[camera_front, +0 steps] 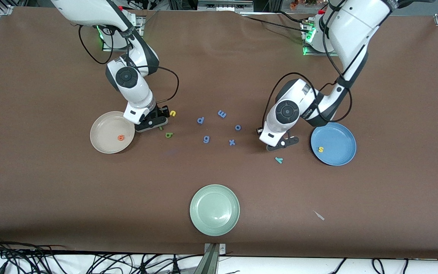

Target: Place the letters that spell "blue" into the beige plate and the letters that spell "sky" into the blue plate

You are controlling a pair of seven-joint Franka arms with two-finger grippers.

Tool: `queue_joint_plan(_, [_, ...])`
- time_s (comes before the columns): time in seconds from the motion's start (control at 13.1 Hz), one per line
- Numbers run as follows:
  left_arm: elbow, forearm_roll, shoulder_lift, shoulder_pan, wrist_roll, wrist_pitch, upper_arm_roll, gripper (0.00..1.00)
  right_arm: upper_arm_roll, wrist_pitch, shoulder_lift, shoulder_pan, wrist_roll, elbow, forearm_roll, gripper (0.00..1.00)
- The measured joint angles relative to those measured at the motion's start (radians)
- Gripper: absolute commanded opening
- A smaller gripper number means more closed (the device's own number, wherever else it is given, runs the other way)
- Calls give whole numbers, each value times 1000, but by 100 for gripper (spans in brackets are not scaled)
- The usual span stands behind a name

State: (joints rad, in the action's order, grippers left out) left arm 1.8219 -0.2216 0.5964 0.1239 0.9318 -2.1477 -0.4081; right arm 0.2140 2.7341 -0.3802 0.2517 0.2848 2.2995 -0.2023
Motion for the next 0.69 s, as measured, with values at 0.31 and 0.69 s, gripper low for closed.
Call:
queue_joint_plan(0.31, [-94,-13,-31,-60,-180,161,5,0,0,30,-16,0,0,6,0,51])
queue_joint_plan(0.69, [-117,-15,-24,-245,-501,201,17,0,0,31,-17,1,0,6,0,42])
